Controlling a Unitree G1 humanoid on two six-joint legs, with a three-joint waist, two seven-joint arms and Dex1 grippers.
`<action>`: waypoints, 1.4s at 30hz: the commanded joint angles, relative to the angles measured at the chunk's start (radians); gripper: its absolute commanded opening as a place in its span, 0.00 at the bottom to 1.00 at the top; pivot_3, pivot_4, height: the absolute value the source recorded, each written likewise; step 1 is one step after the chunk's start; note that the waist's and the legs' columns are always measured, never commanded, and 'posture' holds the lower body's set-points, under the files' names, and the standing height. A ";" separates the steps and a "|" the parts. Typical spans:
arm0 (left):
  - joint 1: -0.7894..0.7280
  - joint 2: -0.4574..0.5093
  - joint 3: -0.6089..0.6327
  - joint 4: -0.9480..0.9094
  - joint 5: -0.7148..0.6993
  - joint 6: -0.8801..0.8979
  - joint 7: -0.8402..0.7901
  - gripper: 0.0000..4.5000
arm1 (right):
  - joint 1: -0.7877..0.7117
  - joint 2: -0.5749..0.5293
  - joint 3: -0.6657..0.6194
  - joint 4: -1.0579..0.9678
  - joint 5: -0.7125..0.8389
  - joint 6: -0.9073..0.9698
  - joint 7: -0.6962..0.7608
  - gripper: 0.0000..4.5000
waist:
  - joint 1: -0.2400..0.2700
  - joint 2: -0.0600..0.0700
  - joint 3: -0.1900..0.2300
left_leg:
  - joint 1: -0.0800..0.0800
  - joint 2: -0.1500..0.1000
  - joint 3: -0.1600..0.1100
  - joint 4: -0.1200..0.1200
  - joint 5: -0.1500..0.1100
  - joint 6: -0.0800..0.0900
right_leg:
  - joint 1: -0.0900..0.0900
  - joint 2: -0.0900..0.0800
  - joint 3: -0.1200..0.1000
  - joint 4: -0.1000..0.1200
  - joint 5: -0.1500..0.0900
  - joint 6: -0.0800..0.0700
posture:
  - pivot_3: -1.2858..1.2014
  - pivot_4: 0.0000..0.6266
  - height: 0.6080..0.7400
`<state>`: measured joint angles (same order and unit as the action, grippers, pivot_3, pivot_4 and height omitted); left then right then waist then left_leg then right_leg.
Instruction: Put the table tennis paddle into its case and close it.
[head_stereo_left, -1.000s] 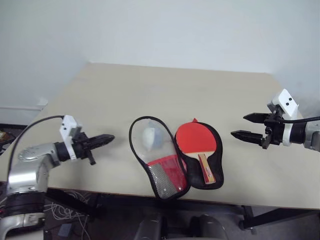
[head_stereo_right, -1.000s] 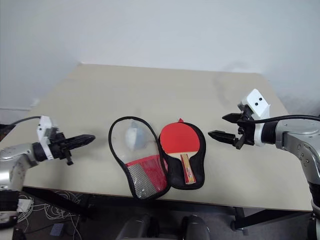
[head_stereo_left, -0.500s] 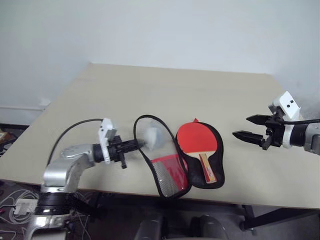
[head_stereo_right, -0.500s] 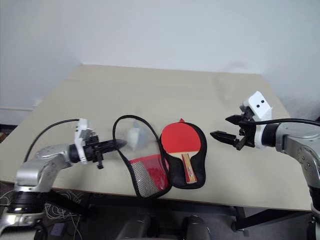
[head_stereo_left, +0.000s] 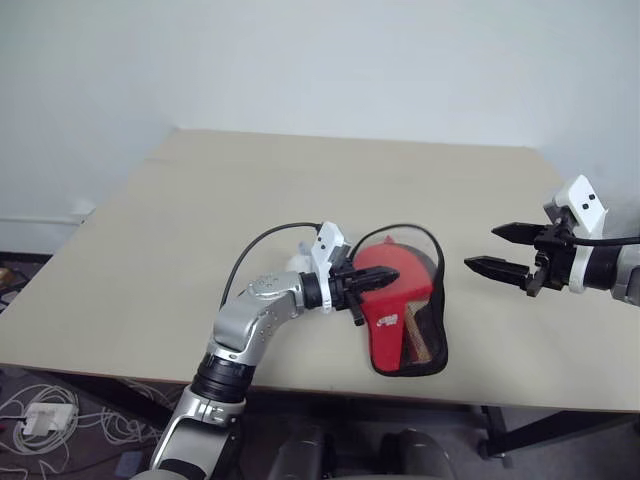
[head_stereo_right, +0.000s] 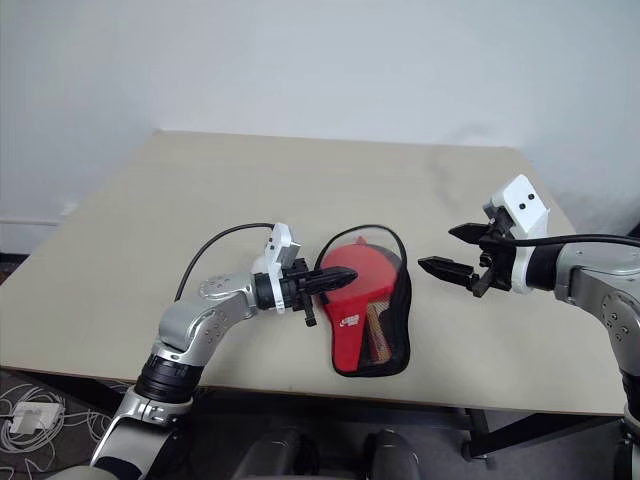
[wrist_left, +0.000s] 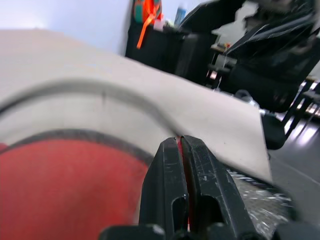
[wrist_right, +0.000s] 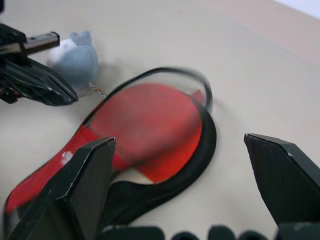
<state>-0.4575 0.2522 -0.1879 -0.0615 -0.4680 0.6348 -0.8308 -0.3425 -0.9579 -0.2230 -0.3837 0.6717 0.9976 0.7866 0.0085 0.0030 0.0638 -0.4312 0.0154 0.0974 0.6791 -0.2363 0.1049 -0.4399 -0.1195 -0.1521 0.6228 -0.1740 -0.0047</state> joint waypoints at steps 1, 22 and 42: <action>0.017 0.034 0.031 -0.041 -0.011 0.002 -0.001 0.00 | -0.002 -0.006 -0.034 -0.021 0.001 -0.021 -0.007 1.00 | 0.001 0.000 0.000 | 0.000 0.000 0.000 0.000 0.000 0.000 | 0.000 0.000 0.000 0.000 0.000 0.000 | 0.52 0.00 0.81; 0.188 0.117 0.004 -0.144 -0.186 0.293 -0.034 0.81 | 0.041 0.057 -0.019 -0.129 0.072 0.045 -0.080 1.00 | 0.006 0.001 0.000 | 0.000 0.000 0.000 -0.001 -0.001 0.001 | -0.002 -0.002 0.001 -0.001 0.000 0.000 | 0.52 0.00 0.81; 0.211 -0.001 0.281 -0.213 -0.486 0.847 0.287 0.81 | 0.065 0.155 -0.026 -0.209 0.151 0.110 -0.210 1.00 | 0.006 0.000 0.000 | 0.000 0.000 -0.001 0.000 -0.001 0.001 | -0.001 -0.002 0.000 -0.001 0.000 0.000 | 0.52 0.00 0.81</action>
<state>-0.2404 0.2561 0.0727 -0.2382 -0.9205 1.4595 -0.5510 -0.2703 -0.8081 -0.2224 -0.5620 0.8017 1.1094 0.5896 0.0146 0.0035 0.0640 -0.4312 0.0150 0.0966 0.6791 -0.2374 0.1062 -0.4414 -0.1213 -0.1517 0.6216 -0.1738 -0.0042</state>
